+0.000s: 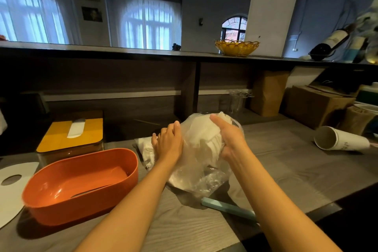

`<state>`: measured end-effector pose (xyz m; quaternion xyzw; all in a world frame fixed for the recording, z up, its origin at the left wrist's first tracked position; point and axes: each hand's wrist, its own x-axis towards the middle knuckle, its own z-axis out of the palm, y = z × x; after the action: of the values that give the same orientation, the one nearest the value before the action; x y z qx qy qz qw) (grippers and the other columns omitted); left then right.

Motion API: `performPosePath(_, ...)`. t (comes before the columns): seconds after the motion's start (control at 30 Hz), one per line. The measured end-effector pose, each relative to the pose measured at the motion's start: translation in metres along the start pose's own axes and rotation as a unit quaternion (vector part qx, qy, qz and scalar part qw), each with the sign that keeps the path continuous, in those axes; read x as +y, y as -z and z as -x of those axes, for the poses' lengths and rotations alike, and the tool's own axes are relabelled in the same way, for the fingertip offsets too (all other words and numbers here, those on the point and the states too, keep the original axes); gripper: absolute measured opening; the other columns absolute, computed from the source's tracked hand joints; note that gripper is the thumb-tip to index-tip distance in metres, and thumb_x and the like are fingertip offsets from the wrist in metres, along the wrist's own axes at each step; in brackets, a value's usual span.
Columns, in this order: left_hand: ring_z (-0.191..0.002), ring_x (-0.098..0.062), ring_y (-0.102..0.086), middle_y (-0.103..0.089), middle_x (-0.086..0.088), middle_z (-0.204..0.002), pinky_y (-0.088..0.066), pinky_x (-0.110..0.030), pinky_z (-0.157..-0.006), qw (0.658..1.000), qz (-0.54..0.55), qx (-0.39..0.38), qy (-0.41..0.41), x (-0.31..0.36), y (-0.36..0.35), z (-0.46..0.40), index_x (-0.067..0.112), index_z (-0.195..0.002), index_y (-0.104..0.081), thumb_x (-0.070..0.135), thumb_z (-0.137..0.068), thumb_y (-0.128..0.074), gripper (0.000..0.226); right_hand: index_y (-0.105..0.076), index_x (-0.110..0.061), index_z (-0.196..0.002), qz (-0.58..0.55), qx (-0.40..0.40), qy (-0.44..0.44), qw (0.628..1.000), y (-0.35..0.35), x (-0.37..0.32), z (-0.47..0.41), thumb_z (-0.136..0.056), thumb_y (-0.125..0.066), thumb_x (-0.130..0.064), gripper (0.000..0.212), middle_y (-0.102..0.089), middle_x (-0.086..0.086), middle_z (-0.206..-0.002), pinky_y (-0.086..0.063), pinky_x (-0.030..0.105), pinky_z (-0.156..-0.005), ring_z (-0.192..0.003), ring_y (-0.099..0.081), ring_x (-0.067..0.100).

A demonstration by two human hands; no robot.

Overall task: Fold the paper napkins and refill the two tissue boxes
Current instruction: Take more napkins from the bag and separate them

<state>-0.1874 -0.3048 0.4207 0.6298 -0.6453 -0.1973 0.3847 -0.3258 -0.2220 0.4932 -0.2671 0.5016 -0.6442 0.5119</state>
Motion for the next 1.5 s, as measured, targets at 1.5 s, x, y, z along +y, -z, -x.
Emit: performPosePath(1.5,-0.103,-0.029,-0.067,-0.071,-0.006,-0.108,-0.050,-0.057,-0.100,0.720,0.644,-0.142,0.214,-0.010,0.029,0.058,0.027,-0.105,-0.061,0.028,-0.101,-0.057,0.006,-0.064,-0.017,-0.117,0.115,-0.072,0.077,0.988,-0.051,0.074,-0.032,-0.092,-0.064,-0.045,0.037,-0.073,0.013,-0.109,-0.056,0.052,-0.092,-0.099,-0.071,0.030)
